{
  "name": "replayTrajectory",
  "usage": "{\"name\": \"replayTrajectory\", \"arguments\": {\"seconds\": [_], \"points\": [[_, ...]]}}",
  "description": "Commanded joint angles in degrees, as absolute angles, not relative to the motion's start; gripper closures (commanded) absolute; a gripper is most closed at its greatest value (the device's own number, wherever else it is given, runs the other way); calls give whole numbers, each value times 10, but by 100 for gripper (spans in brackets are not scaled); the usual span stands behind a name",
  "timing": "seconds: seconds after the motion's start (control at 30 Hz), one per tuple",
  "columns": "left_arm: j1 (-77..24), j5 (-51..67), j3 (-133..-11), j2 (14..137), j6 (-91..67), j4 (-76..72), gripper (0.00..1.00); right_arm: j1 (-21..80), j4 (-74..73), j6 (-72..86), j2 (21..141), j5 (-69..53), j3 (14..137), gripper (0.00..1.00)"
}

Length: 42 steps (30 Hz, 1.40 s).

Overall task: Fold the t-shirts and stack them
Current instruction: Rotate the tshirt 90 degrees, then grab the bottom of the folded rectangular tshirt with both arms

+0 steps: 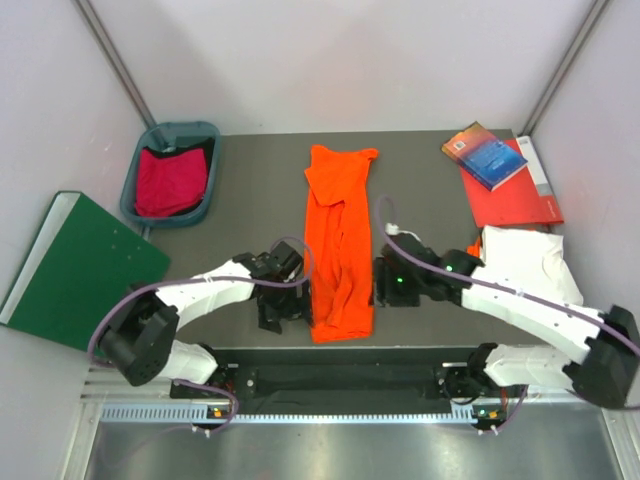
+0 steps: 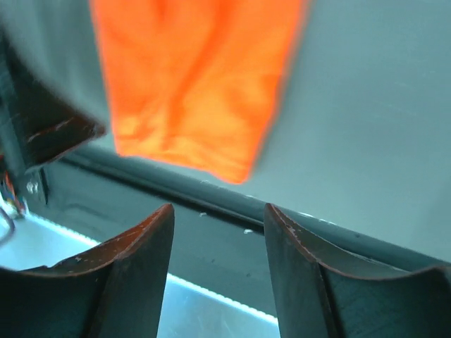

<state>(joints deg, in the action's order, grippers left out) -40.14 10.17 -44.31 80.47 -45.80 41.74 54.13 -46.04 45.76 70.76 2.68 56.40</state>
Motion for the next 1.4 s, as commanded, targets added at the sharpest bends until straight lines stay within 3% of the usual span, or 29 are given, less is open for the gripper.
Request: {"name": "replayTrajectory", "arguments": {"seconds": [0.0,0.23,0.47,0.6,0.7,0.73,0.83,0.9,1.03,1.37], "points": [[-404,168,-379,760,-542,302,13,483,-411,509,636,3,424,47],[-412,197,-299,742,-616,218,21,472,-270,577,617,-68,274,49],[-417,193,-284,763,-646,177,25,472,-186,601,637,-66,266,49],[-417,182,-298,775,-646,179,34,472,-184,600,640,-62,286,48],[-418,174,-303,783,-644,185,49,471,-160,599,657,-69,292,47],[-418,173,-303,785,-646,185,68,472,-154,599,674,-73,294,46],[-418,168,-308,797,-643,193,100,474,-119,596,708,-103,296,40],[-419,163,-312,805,-642,202,100,477,-111,594,721,-113,300,34],[-420,158,-319,809,-638,209,100,483,-117,586,735,-116,317,31],[-420,149,-330,814,-630,224,100,483,-185,576,739,-117,339,34]]}}
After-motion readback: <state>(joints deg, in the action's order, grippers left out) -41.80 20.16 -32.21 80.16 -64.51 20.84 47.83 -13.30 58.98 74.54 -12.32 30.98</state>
